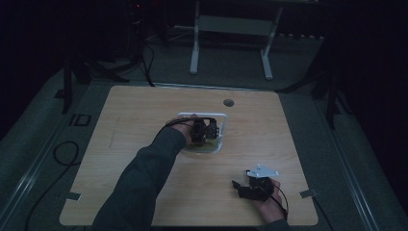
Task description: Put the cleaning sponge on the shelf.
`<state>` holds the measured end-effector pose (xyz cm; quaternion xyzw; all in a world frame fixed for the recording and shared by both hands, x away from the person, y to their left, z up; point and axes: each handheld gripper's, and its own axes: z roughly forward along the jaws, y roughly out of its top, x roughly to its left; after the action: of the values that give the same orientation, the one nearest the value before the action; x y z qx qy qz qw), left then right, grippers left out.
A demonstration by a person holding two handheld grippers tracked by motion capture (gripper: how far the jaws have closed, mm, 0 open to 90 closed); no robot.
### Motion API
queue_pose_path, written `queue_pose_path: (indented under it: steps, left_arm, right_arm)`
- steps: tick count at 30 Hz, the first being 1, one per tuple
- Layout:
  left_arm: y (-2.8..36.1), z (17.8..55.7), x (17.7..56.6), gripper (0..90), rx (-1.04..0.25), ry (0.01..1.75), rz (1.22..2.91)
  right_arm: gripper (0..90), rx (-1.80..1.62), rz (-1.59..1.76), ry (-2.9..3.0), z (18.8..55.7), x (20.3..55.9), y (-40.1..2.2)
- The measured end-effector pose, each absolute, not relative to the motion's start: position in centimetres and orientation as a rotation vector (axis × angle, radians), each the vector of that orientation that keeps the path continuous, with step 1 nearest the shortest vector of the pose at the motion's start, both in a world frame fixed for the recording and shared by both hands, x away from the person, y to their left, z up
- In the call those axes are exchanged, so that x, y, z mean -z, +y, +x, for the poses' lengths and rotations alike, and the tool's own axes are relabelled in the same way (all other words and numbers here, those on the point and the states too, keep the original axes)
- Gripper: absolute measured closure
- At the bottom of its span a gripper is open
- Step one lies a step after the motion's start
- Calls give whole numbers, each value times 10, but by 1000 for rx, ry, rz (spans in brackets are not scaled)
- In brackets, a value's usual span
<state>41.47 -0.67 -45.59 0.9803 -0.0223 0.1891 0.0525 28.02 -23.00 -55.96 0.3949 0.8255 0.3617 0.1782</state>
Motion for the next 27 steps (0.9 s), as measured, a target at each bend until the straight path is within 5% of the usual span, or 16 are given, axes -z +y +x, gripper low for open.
queue_pose_path:
  steps: [12,27]
  left_arm:
    - [-11,414,462,703,-677,-65,2993]
    - [-8,409,453,548,-639,5,2956]
  right_arm:
    - [280,-1023,1115,2335,280,560,-230]
    - [280,-1023,1115,2335,280,560,-230]
